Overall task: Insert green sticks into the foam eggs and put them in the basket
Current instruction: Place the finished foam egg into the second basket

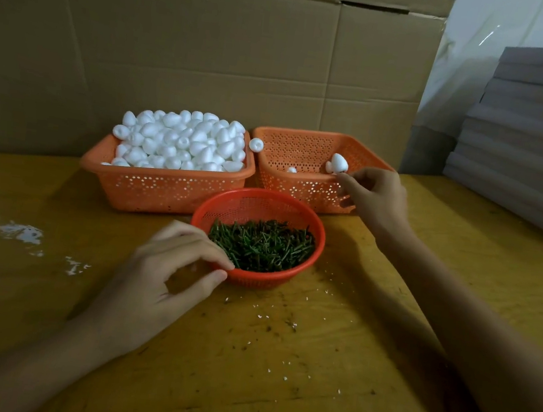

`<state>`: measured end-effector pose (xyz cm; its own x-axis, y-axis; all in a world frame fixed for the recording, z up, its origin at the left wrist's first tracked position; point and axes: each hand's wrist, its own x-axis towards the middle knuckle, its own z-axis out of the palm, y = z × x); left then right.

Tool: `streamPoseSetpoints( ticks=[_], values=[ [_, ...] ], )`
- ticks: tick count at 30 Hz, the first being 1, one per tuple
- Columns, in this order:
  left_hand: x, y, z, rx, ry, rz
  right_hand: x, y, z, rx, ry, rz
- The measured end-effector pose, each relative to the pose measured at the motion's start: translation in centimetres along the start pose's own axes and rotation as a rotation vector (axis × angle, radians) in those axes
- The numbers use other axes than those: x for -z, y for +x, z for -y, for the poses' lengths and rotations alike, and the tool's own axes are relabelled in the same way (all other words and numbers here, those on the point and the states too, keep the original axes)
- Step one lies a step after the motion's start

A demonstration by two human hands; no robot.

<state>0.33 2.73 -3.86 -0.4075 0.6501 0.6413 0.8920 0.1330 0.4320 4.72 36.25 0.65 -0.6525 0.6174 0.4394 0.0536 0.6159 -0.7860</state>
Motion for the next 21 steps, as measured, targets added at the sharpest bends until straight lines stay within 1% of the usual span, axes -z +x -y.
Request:
streamPoseSetpoints(
  ticks=[4, 9, 11, 13, 14, 15, 17, 19, 20, 21],
  values=[
    [0.0, -0.1, 0.0, -0.01, 0.004, 0.018, 0.0, -0.1, 0.1, 0.0, 0.047, -0.044],
    [0.1, -0.1, -0.1, -0.015, 0.019, 0.027, 0.0, -0.4, 0.7, 0.066, 0.068, -0.053],
    [0.1, -0.1, -0.1, -0.012, 0.025, 0.027, -0.1, -0.7, 1.4, 0.149, 0.011, -0.083],
    [0.1, -0.1, -0.2, -0.02, 0.034, 0.028, -0.4, -1.4, 2.9, 0.292, -0.029, -0.061],
    [0.1, -0.1, -0.2, -0.027, 0.04, 0.028, -0.6, -2.0, 3.9, 0.375, -0.056, -0.003],
    [0.1, -0.1, -0.2, -0.033, 0.045, 0.029, -0.9, -2.8, 5.0, 0.46, -0.096, 0.091],
    [0.1, -0.2, -0.2, -0.044, 0.057, 0.03, -1.9, -4.5, 6.6, 0.584, -0.216, 0.35],
    [0.1, -0.1, -0.2, -0.055, 0.067, 0.029, -3.2, -6.3, 7.1, 0.636, -0.353, 0.563],
    [0.1, -0.1, -0.2, -0.061, 0.071, 0.031, -3.9, -7.0, 6.9, 0.636, -0.392, 0.617],
    [0.0, -0.1, -0.3, -0.068, 0.077, 0.034, -4.5, -7.5, 6.7, 0.625, -0.391, 0.635]
  ],
)
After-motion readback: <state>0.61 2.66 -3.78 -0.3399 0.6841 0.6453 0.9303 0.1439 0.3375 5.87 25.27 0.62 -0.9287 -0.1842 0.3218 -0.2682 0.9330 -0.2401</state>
